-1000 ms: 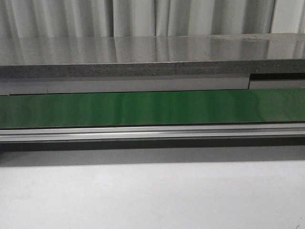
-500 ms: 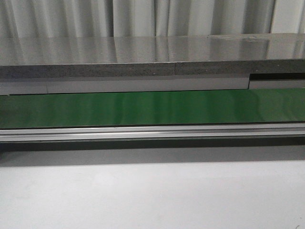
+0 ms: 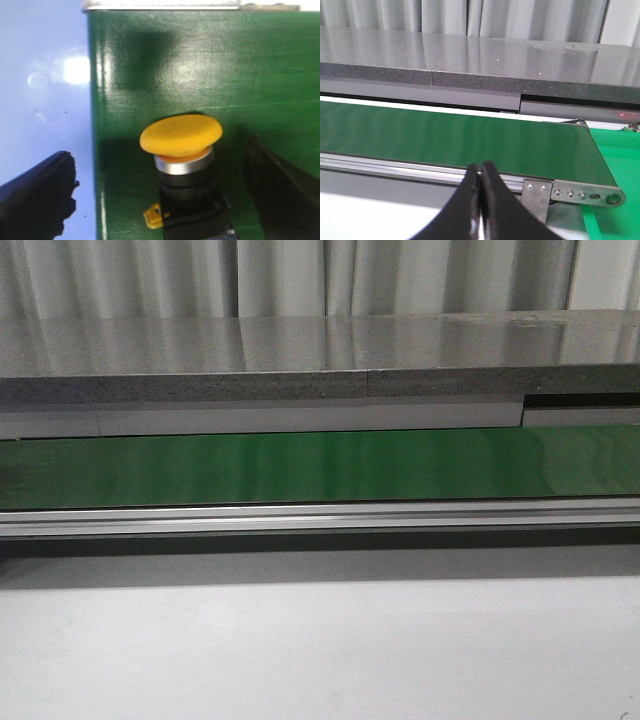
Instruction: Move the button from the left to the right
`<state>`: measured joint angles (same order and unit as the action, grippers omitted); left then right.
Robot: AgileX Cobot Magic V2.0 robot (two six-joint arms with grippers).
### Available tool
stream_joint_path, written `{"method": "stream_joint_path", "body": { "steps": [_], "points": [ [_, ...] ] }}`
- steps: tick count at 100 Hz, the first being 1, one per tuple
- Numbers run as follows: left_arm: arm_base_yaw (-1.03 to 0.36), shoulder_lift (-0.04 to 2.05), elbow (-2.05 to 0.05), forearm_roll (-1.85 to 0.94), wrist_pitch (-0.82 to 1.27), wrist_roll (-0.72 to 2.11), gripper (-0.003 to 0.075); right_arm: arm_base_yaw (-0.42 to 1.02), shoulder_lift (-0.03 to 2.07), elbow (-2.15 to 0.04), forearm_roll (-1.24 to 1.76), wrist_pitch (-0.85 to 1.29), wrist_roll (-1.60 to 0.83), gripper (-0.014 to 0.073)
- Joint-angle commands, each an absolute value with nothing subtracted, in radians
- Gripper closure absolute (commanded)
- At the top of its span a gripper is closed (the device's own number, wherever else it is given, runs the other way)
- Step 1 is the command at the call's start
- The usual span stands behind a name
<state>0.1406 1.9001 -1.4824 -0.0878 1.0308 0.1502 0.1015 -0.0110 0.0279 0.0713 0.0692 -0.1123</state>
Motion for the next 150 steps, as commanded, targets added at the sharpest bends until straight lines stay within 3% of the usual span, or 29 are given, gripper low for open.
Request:
{"method": "stream_joint_path", "body": {
  "steps": [1,26,53,115,150],
  "points": [
    [0.135,1.815,-1.510,-0.184,1.024,0.199,0.0048,0.101,-0.029,0.010,0.066,-0.015,-0.111,0.0662],
    [0.134,1.682,-1.510,-0.238,0.987,0.229,0.0062,0.101,-0.029,0.010,0.066,-0.015,-0.111,0.0662],
    [0.125,1.465,-1.418,-0.238,0.815,0.231,0.0062,0.101,-0.029,0.010,0.066,-0.015,-0.111,0.0662],
    [0.052,0.811,-0.622,-0.253,0.148,0.255,0.0062,0.101,-0.029,0.010,0.066,-0.015,-0.111,0.0662],
    [0.052,0.407,-0.365,-0.274,0.153,0.255,0.0062,0.101,-0.029,0.010,0.066,-0.015,-0.111,0.0662]
  ]
}}
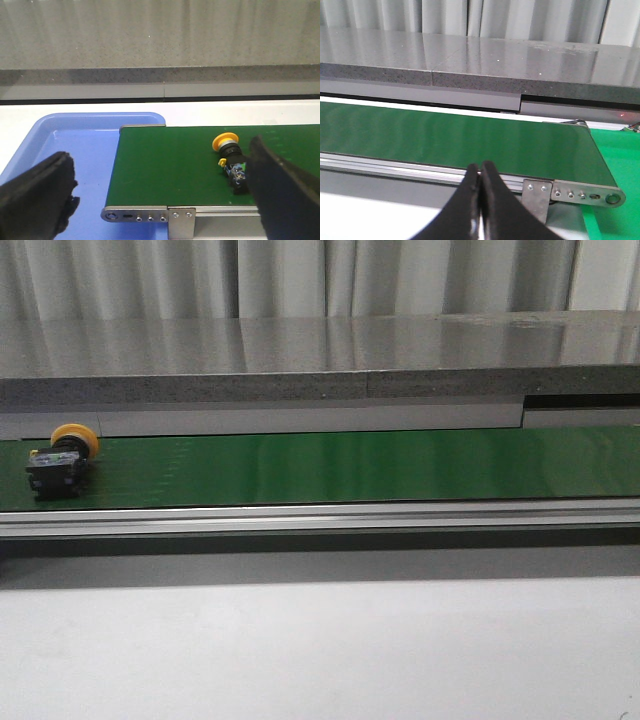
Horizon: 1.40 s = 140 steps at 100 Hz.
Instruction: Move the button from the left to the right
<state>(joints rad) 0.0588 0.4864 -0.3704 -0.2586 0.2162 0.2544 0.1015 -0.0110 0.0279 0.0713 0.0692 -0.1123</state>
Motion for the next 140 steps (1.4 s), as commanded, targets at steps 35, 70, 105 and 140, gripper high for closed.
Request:
{"method": "stream_joint_path", "body": {
  "steps": [35,70,105,140],
  "points": [
    [0.054,0.221,-0.327,-0.274,0.277,0.255,0.0062,0.101,-0.029,0.010,0.066,-0.015,-0.111,0.0662],
    [0.054,0.221,-0.327,-0.274,0.273,0.255,0.0202,0.101,-0.029,0.010,0.066,-0.015,-0.111,0.0662],
    [0.054,0.221,-0.327,-0.271,0.273,0.255,0.0741,0.101,-0.029,0.010,0.066,-0.015,-0.111,0.0662],
    [0.054,0.221,-0.327,-0.271,0.273,0.255,0.0741,0.101,-0.029,0.008,0.073,-0.098,-0.111,0.0662]
  ]
}}
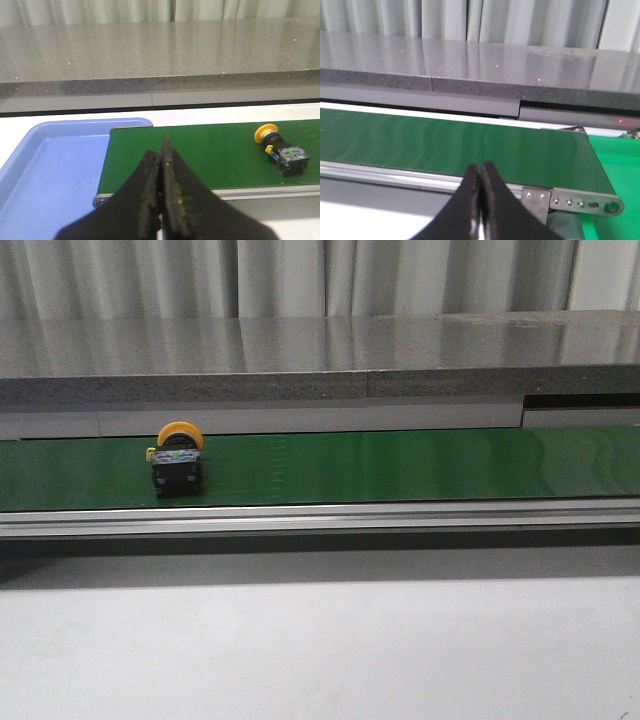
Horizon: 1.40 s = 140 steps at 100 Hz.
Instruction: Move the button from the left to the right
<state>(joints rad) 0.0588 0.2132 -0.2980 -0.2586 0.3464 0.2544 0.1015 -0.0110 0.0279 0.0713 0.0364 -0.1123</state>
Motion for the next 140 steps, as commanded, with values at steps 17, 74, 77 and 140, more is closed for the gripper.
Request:
{"method": "stream_joint_path", "body": {
  "steps": [17,74,77,140],
  "points": [
    [0.054,0.221,-0.327,-0.271,0.273,0.255,0.0741,0.101,-0.020,-0.043,0.105,-0.065,-0.111,0.0662],
    [0.054,0.221,-0.327,-0.271,0.273,0.255,0.0741,0.101,0.514,-0.652,0.125,0.608,-0.111,0.0662],
    [0.054,0.221,-0.327,-0.271,0.273,0.255,0.0741,0.101,0.550,-0.687,0.136,0.633,-0.111,0.0662],
    [0.054,0.221,-0.327,-0.271,0.273,0.255,0.0741,0.101,0.883,-0.816,0.282,0.668,-0.111,0.0173]
  ]
}}
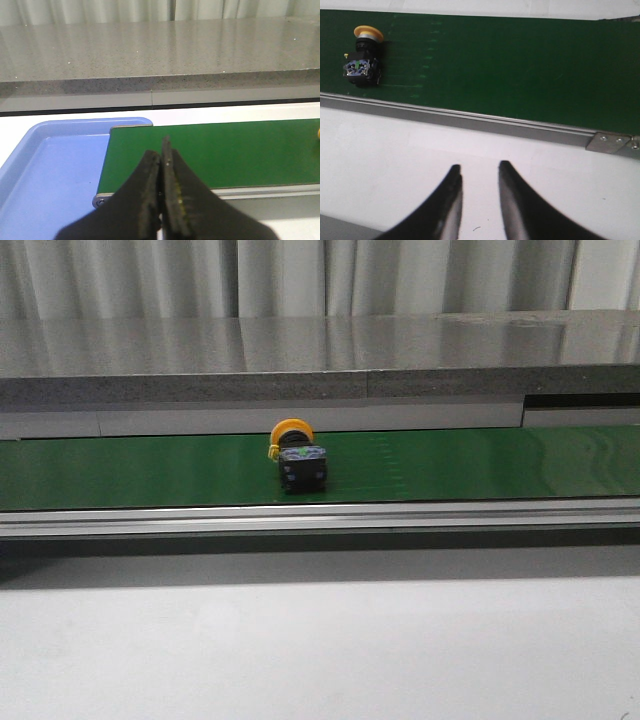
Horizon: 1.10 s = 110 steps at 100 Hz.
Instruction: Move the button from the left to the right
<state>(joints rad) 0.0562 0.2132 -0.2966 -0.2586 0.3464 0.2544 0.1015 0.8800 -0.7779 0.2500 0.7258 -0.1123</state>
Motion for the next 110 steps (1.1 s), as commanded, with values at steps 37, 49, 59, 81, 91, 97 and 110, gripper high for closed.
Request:
{"method": "stream_joint_path", "body": {
  "steps": [37,49,59,81,91,97,110],
  "points": [
    [0.054,0.221,-0.327,-0.271,0.273,0.255,0.0741,0.101,0.944,-0.892,0.325,0.663,-0.190,-0.0010],
    [0.054,0.221,-0.327,-0.271,0.273,0.255,0.0741,0.105,1.025,-0.957,0.345,0.671,-0.228,-0.0010],
    [0.054,0.221,-0.327,-0.271,0.273,0.255,0.0741,0.133,1.102,-0.999,0.345,0.667,-0.250,-0.0010],
    [0.054,0.221,-0.327,-0.271,0.273,0.255,0.0741,0.225,1.297,-1.067,0.344,0.589,-0.291,-0.0010],
    [0.054,0.221,-0.327,-0.271,0.273,0.255,0.0741,0.253,1.384,-1.103,0.344,0.568,-0.303,-0.0010],
    [0.054,0.221,-0.327,-0.271,0.273,0.255,0.0741,0.266,1.436,-1.121,0.342,0.555,-0.305,-0.0010],
    [0.054,0.221,-0.327,-0.271,0.273,0.255,0.0741,0.289,1.528,-1.172,0.323,0.550,-0.306,-0.0008]
  ]
}}
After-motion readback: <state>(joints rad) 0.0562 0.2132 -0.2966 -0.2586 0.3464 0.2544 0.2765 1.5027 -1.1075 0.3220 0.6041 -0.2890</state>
